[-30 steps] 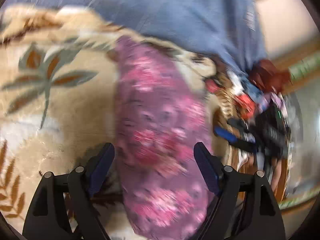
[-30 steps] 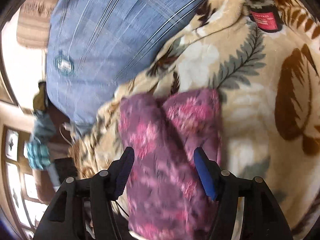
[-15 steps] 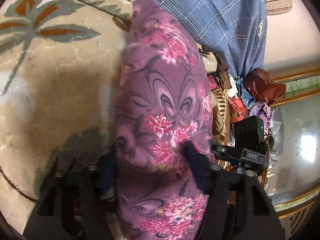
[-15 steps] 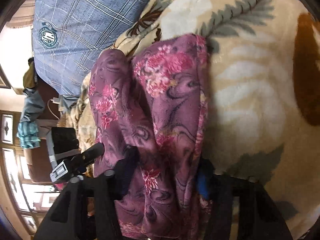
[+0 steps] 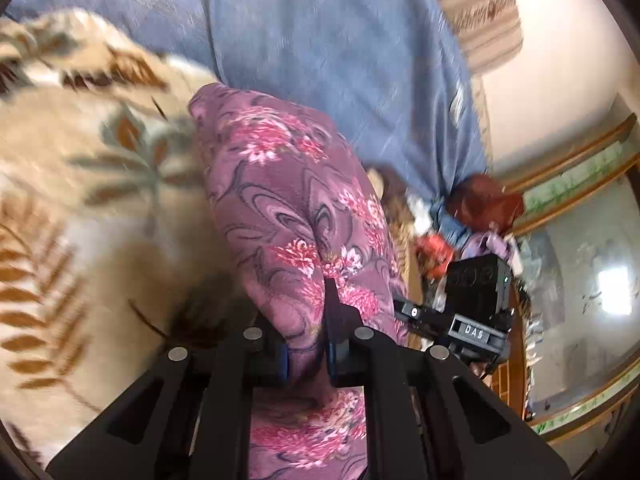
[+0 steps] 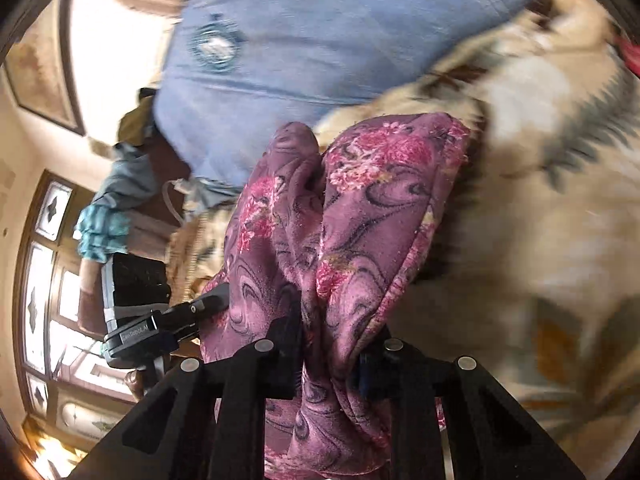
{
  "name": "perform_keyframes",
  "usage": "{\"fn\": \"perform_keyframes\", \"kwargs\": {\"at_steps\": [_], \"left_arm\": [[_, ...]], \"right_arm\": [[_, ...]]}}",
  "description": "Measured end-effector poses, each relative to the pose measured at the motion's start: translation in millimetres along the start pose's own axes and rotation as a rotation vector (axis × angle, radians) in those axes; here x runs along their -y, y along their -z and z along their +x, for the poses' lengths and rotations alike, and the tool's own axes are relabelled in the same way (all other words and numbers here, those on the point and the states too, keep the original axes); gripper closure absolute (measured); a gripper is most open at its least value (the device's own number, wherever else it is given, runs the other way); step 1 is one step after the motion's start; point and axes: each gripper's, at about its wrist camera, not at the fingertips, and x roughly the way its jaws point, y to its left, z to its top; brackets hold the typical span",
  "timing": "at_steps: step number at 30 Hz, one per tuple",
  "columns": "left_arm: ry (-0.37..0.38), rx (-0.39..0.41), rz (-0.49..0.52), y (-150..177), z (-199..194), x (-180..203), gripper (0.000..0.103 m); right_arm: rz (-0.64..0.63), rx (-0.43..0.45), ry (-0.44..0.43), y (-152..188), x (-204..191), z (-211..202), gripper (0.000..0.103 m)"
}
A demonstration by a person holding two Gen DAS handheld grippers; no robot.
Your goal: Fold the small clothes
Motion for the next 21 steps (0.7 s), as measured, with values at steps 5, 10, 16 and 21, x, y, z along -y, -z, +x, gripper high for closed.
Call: {"fn": "perform_keyframes", "kwargs": {"at_steps": [5, 10, 16, 21], "left_arm": [[-0.009, 0.027, -0.054, -40, -29, -14, 0.093], [-0.212, -0.041, -0.108, -63, 26, -81, 0.083], [-0.277, -0.081, -0.265, -59, 40, -131, 0.047], [-0.405, 0.027, -0.148, -57, 10, -108, 0.046]], "right_arm": [[-0.025, -0.023, -0.057, -36, -47, 27, 0.083], [-0.015, -0.107, 0.06, -62, -22, 105, 0.08], [0.104, -0.103, -0.01, -55, 55, 163, 0.069], [0.048, -0.063, 0.162, -49, 26, 124, 0.056]]}}
